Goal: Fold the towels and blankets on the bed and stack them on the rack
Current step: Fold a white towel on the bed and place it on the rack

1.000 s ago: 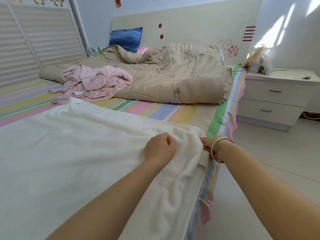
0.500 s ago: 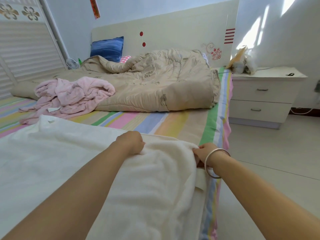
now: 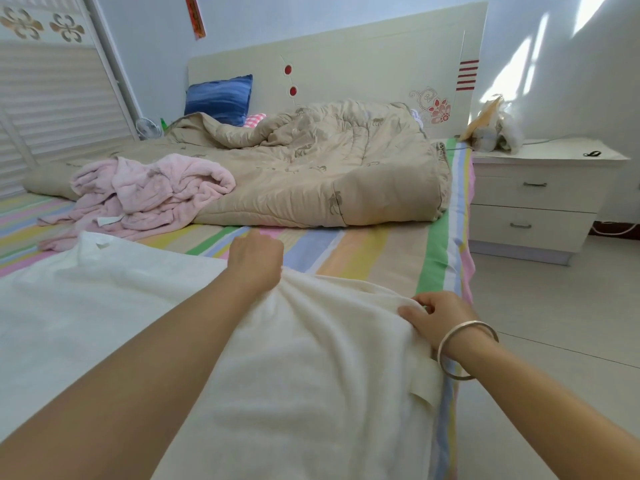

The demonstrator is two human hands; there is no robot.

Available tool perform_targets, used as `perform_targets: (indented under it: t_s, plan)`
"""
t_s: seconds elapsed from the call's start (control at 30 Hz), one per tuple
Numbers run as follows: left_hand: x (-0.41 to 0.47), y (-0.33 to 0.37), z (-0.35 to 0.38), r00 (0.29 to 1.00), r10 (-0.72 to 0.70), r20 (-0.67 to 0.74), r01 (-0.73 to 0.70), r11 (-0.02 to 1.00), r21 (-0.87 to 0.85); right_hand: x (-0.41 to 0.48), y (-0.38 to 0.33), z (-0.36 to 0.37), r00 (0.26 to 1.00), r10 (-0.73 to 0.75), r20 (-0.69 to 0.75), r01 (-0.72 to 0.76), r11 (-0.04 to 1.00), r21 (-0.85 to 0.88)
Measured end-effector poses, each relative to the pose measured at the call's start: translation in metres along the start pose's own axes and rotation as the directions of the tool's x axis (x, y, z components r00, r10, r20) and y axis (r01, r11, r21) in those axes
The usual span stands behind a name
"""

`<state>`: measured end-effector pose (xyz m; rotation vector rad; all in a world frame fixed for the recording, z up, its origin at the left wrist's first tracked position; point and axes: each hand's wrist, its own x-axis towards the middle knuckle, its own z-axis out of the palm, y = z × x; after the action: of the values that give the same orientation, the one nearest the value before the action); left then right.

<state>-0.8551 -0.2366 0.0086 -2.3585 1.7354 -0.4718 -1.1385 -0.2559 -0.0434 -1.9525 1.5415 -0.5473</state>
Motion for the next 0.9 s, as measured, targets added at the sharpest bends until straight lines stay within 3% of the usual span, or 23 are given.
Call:
perform_targets:
  t_s: [0.03, 0.1, 0.23, 0.5, 0.67, 0.9]
  plan:
    - [0.002, 0.006, -0.003, 0.992, -0.014, -0.125, 0.020, 0.999, 0.047, 0.000, -0.001, 0.000, 1.000, 0.010, -0.017, -0.010, 0.999, -0.044]
    - [0.008, 0.018, -0.006, 0.974, -0.017, -0.225, 0.040, 0.994, 0.097, 0.003, -0.004, -0.002, 0.997, 0.042, -0.059, -0.048, 0.993, -0.111]
    - [0.007, 0.034, 0.024, 0.985, -0.002, -0.171, 0.026, 0.990, 0.138, 0.009, 0.000, -0.002, 0.997, 0.071, -0.033, -0.073, 0.995, -0.061]
    - [0.002, 0.035, 0.073, 0.980, -0.044, -0.192, 0.047, 0.999, 0.011, 0.019, -0.010, 0.015, 0.991, 0.074, 0.114, -0.113, 0.910, 0.398]
    - [0.001, 0.037, 0.068, 0.986, -0.080, -0.147, 0.066, 0.993, -0.096, 0.029, 0.002, 0.010, 0.987, 0.160, -0.032, -0.140, 0.932, 0.334]
    - [0.008, 0.039, 0.057, 0.964, -0.070, -0.256, 0.059, 0.997, -0.048, 0.039, 0.018, -0.009, 0.945, 0.287, 0.161, -0.327, 0.775, 0.541]
